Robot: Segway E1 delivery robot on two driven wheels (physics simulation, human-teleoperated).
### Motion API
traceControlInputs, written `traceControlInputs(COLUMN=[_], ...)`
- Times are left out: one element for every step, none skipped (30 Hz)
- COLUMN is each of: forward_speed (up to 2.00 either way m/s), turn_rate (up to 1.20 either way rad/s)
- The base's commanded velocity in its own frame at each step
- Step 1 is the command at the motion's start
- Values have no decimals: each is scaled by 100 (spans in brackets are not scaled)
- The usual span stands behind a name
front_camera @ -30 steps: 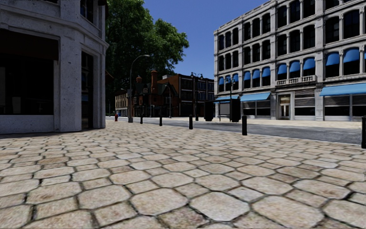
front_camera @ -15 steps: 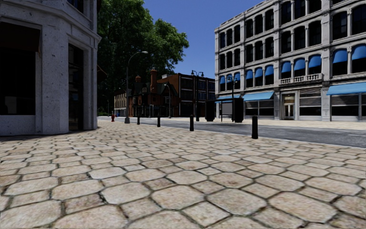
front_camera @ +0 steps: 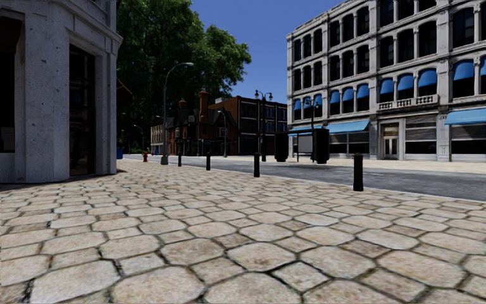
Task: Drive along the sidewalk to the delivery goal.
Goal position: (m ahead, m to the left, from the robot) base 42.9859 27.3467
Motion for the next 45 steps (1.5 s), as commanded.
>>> traceControlInputs(forward_speed=[200,200,200,200,200,200,200,200,200,200,200,200,200,200,200,200,200,200,200,200,200,200,200,200,200,200,200,200,200,200,200,200,200,200,200,200,200,200,200,200,200,200,200,200,200], turn_rate=[0,0,0,0,0,0,0,0,0,0,0,0,0,0,0,0,0,0,0,0,0,0,0,2,11,20,20,25,31,35,37,37,37,37,37,38,38,46,46,46,46,46,46,46,46])
